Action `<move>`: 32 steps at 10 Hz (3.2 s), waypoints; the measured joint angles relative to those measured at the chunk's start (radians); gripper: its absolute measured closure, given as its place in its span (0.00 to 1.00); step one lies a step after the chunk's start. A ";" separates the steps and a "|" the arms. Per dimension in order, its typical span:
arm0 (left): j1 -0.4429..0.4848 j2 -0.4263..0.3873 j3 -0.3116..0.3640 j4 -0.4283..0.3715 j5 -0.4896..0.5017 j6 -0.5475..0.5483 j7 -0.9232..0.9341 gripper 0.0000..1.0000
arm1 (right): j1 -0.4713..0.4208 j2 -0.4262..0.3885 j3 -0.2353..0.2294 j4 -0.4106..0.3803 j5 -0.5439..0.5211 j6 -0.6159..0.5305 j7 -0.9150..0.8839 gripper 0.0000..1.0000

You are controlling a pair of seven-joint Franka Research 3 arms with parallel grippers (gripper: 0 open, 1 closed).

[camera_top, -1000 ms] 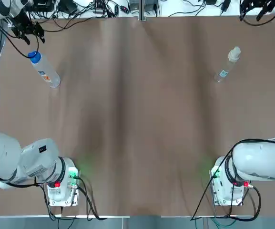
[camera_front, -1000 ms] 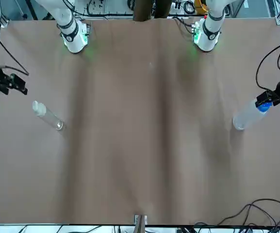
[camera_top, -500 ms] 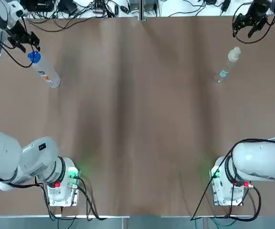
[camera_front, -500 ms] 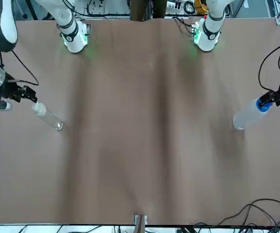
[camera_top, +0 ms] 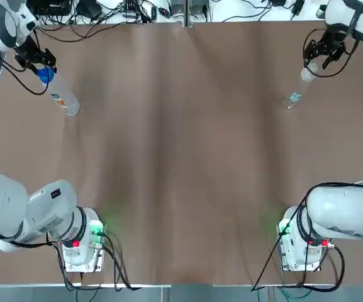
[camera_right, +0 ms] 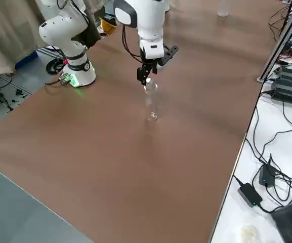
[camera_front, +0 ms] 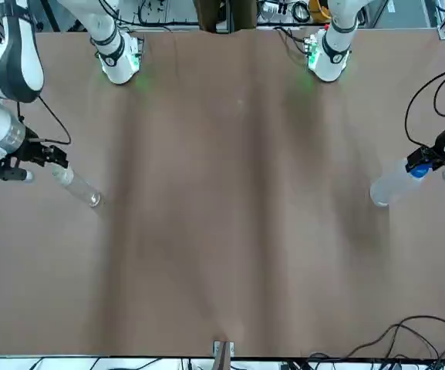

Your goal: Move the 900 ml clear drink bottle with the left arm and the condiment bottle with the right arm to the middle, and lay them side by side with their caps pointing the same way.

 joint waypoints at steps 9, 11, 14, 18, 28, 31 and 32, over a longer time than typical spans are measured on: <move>0.000 -0.001 -0.001 -0.015 0.000 0.008 0.002 0.30 | -0.003 0.037 0.000 -0.018 -0.001 0.053 -0.002 0.51; 0.000 -0.001 -0.002 -0.014 0.000 0.008 0.002 0.30 | -0.004 0.034 0.000 -0.017 -0.004 0.051 -0.002 0.66; -0.002 -0.006 -0.076 0.043 -0.004 -0.052 -0.174 0.30 | 0.002 0.034 0.008 0.002 -0.002 0.018 0.038 0.66; -0.015 -0.013 -0.370 0.113 -0.016 -0.123 -0.812 0.30 | 0.188 0.031 0.030 0.083 -0.001 -0.067 0.469 0.66; -0.191 0.267 -0.598 0.319 0.090 -0.122 -2.025 0.30 | 0.622 0.336 0.036 0.523 0.007 -0.052 1.667 0.66; -0.319 0.320 -0.488 0.372 0.113 -0.124 -2.141 0.30 | 0.684 0.490 0.035 0.691 0.007 -0.061 1.868 0.66; -0.411 0.333 -0.394 0.401 0.114 -0.134 -2.162 0.30 | 0.696 0.520 0.035 0.728 0.007 -0.090 1.897 0.66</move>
